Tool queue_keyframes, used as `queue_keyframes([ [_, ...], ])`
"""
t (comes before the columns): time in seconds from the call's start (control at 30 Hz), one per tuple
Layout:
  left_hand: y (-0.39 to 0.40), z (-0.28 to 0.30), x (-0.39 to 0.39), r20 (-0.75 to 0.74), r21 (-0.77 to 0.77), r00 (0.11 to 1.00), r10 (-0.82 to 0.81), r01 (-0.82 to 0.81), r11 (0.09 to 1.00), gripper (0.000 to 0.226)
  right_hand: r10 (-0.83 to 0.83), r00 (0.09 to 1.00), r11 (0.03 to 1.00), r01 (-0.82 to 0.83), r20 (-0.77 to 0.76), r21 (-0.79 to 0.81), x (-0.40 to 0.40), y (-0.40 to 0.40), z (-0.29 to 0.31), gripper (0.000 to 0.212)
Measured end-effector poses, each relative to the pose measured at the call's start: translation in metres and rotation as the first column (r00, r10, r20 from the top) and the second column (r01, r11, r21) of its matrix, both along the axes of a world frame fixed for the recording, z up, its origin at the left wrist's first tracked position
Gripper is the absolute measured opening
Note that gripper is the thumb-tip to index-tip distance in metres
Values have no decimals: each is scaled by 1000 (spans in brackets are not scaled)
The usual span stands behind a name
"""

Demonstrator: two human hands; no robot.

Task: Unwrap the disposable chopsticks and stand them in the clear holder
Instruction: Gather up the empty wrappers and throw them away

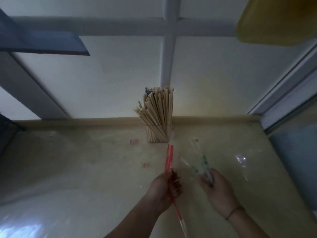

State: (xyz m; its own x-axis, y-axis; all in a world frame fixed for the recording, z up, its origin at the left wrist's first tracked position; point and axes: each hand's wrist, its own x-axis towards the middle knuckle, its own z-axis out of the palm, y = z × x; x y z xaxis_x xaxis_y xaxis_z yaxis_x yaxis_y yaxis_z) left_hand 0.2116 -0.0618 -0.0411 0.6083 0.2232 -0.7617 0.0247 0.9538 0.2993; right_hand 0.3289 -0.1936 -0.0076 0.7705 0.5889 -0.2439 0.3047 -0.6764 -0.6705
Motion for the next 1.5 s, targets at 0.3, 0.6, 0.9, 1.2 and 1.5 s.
queue_keyframes([
  [0.3, -18, -6, 31, 192, -126, 981, 42, -18, 992, 23, 240, 912, 940, -304, -334, -155, -42, -40, -2, 35],
  [0.6, -14, -2, 41, -72, 106, 997, -29, 37, 994, 26, -96, 778, 960, 237, -621, 149, 9, -110, 51, 32],
  [0.9, -146, 13, 16, -199, 701, 868, -454, 450, 553, 27, -369, 745, 767, 581, -556, 271, -35, -70, -19, 22],
  [1.2, -260, 16, -38, -256, 925, 824, -506, 360, 118, 39, -224, 844, 809, 440, -487, 389, -74, -194, 6, 20],
  [1.5, -362, -20, -84, -217, 881, 651, -728, 451, 141, 8, -200, 740, 579, 618, -642, 532, -112, -305, -19, 23],
])
